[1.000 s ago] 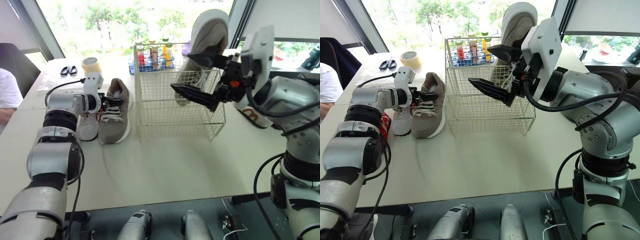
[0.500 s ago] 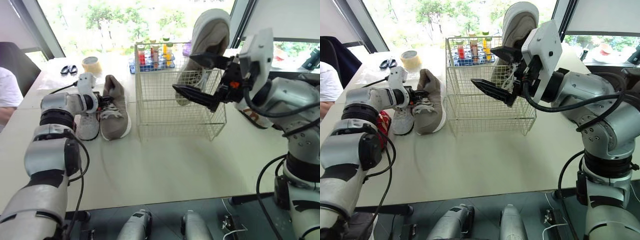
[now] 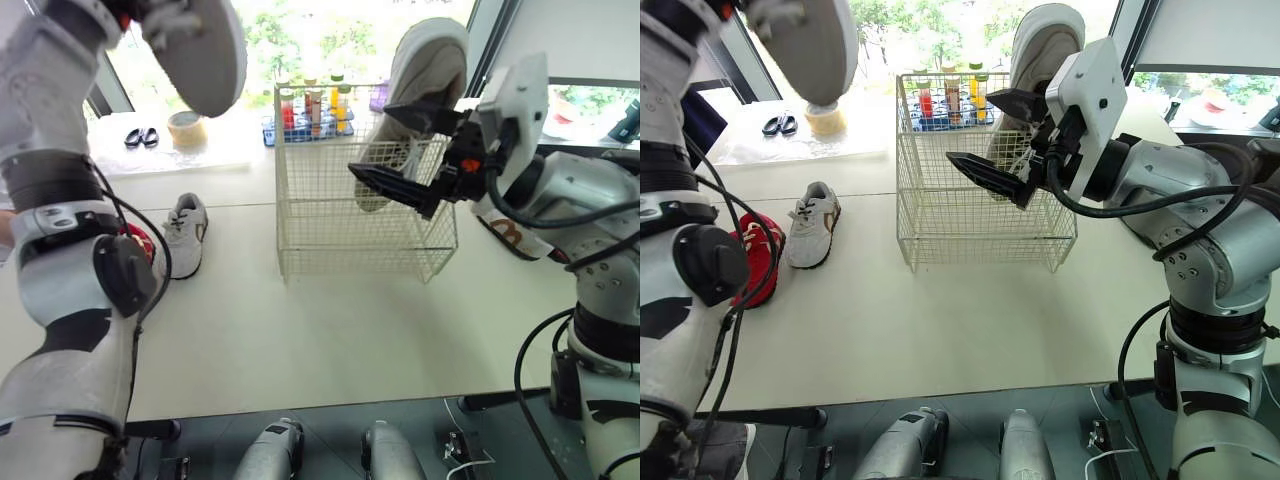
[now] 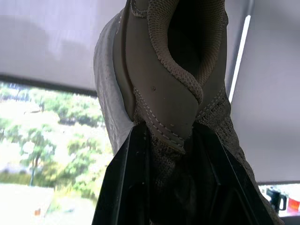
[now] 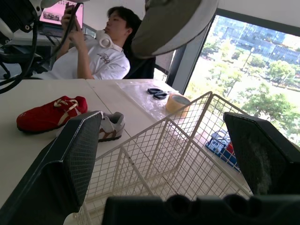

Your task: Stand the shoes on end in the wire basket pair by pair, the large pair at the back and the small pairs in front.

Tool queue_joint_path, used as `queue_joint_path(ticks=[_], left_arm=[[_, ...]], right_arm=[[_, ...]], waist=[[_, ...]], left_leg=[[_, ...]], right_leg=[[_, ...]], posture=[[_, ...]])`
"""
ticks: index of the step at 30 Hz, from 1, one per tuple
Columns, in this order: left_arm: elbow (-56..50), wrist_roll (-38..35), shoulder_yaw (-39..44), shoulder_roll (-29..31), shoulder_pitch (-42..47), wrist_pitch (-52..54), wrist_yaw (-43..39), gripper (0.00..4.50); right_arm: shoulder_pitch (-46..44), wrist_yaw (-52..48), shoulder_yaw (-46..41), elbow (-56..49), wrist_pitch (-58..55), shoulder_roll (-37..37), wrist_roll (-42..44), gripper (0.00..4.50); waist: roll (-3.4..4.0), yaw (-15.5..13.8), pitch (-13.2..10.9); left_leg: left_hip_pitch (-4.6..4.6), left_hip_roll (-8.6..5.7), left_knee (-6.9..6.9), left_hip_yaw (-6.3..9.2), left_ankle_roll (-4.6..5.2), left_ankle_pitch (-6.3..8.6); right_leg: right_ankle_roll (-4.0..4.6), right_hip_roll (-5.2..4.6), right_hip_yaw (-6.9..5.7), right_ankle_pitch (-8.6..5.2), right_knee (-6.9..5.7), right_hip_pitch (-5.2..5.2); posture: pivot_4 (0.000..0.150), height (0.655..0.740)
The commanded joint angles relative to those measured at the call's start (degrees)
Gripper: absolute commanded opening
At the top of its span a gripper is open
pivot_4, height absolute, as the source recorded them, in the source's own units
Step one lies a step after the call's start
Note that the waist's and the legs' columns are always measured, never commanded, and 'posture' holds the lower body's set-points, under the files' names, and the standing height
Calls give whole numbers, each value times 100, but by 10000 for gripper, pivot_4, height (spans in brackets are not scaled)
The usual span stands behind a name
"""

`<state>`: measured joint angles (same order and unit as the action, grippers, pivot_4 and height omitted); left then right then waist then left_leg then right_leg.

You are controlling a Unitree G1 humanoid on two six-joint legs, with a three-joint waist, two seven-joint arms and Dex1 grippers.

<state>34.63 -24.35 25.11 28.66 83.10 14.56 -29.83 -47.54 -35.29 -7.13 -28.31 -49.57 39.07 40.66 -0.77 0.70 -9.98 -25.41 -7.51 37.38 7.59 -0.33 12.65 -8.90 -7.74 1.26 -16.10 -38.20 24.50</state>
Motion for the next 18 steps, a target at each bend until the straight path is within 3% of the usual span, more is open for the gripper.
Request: queue_joint_path(ticks=[1,6,11,18], left_arm=[[-195,-11,-25,-601,208,-1768,90,5996],[601,699,-488,-1477,48,-4202,180,5996],[1849,1523,-905,-1838,97,-6179,663,5996],[2883,2496,-1333,-2027,16,-7326,1951,5996]], right_arm=[[-191,46,-66,-82,150,62,-41,45000],[-175,144,-89,-156,108,75,-39,45000],[-101,331,-173,-333,-12,114,44,45000],[42,645,-315,-630,-207,165,176,45000]], waist=[[-3,-19,2],[-5,9,2],[-5,26,2],[-5,15,1]], left_leg=[[1,0,3,2,0,0],[0,0,5,0,1,0],[1,0,-3,-4,1,0],[-2,0,-2,-5,4,1]], right_leg=[[0,1,-3,0,1,-4],[-1,0,-5,1,4,-6],[-1,0,-3,1,5,-2],[-1,0,-2,1,3,2]], posture=[[1500,7400],[1500,7400],[1500,7400],[1500,7400]])
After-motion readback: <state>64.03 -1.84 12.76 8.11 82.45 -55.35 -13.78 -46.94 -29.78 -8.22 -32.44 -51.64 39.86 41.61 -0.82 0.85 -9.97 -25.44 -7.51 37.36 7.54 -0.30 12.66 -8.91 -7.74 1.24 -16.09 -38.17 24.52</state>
